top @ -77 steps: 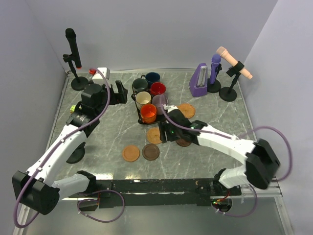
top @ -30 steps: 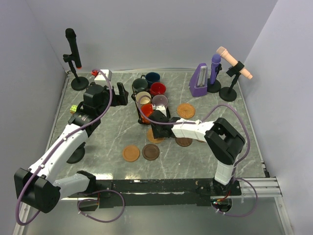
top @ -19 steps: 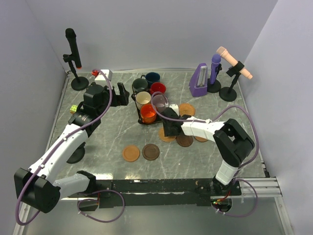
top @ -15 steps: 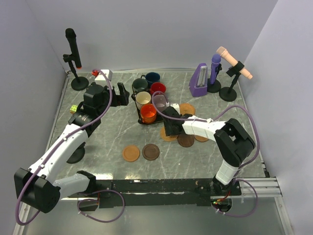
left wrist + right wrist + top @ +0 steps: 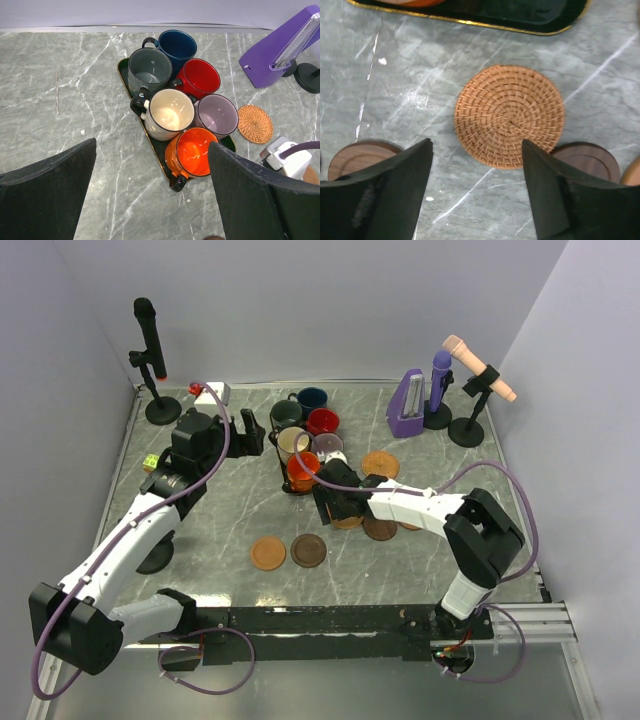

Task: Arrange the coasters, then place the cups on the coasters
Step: Move the coaster to the center of the board.

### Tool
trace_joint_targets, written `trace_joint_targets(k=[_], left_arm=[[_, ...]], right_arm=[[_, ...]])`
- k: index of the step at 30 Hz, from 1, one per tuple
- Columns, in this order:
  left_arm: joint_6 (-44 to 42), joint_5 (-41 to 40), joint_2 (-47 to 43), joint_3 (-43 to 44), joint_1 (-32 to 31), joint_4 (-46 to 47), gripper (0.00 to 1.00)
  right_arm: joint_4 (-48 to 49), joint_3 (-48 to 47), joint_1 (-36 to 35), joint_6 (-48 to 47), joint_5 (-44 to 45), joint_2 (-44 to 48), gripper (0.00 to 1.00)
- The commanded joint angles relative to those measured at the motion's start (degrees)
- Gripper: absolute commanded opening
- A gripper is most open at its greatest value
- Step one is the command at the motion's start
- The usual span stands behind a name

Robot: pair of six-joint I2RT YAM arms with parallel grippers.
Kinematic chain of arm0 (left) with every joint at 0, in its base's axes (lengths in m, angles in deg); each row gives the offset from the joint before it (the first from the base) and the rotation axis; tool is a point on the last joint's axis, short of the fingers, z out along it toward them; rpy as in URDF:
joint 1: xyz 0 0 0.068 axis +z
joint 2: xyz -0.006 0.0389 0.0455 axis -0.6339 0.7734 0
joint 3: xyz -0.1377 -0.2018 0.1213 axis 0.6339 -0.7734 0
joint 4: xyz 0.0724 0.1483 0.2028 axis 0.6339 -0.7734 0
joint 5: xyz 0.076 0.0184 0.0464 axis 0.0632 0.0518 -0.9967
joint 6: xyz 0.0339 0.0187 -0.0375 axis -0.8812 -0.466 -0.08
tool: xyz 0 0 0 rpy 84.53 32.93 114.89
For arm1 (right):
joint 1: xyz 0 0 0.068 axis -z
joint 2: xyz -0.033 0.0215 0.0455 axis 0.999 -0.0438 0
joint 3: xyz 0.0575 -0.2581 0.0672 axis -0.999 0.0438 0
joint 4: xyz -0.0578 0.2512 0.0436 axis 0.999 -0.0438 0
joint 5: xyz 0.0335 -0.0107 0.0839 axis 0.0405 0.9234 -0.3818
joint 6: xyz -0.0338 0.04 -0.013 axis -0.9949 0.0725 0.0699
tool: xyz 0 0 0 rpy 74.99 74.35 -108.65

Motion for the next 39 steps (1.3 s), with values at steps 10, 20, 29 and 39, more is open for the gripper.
trace_joint_targets(k=[10, 20, 29, 39], left_arm=[[-0.34, -0.04, 0.95, 1.04, -0.53, 2.15, 0.97], [-0.43, -0.39, 0.86, 0.96, -0.53, 2.15, 0.97], [-0.6, -0.92, 0.86, 0.96, -0.53, 2.15, 0.97], [-0.43, -0.48, 0.86, 0.78, -0.53, 2.23, 0.97]], right_arm=[[1.28, -3.32, -0.52, 0.94, -1.26, -5.89, 0.63], [-0.3, 0.2, 3.25, 4.2, 1.03, -5.46, 0.64], [-1.71, 2.39, 10.37, 4.99, 0.06, -2.21, 0.63], [-4.26, 5.21, 15.82, 6.75, 1.73, 1.31, 0.63]])
